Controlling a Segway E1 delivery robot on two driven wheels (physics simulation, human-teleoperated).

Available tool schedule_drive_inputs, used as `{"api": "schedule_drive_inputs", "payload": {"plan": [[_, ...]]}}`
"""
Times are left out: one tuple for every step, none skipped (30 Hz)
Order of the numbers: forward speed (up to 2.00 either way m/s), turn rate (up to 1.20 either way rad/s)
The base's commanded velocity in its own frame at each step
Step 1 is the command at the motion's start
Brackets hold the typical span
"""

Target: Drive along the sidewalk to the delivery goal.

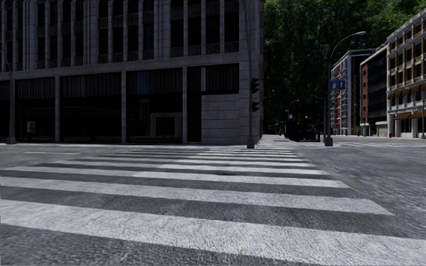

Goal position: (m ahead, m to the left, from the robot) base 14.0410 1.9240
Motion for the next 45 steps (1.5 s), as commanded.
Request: {"api": "schedule_drive_inputs", "payload": {"plan": [[2.0,0.0],[2.0,0.0],[2.0,0.0],[2.0,0.0],[2.0,0.0],[2.0,0.0],[2.0,0.0],[2.0,0.0],[2.0,0.0],[2.0,0.0],[2.0,0.0],[2.0,0.0],[2.0,0.0],[2.0,0.0],[2.0,0.0],[2.0,0.0],[2.0,0.0],[2.0,0.0],[2.0,0.0],[2.0,0.0],[2.0,0.0],[2.0,0.0],[2.0,0.0],[2.0,0.0],[2.0,0.0],[2.0,0.0],[2.0,0.0],[2.0,0.0],[2.0,0.0],[2.0,0.0],[2.0,0.0],[2.0,0.0],[2.0,0.0],[2.0,0.0],[2.0,0.0],[2.0,0.0],[2.0,0.0],[2.0,0.0],[2.0,0.0],[2.0,0.03],[2.0,0.11],[2.0,0.27],[2.0,0.37],[2.0,0.43],[2.0,0.43]]}}
